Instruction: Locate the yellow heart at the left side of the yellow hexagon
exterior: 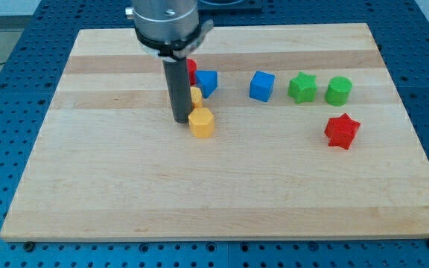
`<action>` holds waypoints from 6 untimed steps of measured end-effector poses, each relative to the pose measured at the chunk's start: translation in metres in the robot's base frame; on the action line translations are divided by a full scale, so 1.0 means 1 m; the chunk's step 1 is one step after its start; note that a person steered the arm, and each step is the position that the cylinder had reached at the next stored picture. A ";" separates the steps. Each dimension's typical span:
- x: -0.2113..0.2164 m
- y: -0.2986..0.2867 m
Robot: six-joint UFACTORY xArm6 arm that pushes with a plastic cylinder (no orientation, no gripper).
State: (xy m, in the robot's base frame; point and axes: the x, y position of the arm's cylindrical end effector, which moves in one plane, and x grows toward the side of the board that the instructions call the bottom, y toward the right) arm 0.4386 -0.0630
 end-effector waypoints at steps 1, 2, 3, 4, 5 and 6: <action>0.007 0.008; 0.020 -0.003; 0.022 0.038; 0.023 0.107; 0.028 0.128; 0.028 0.033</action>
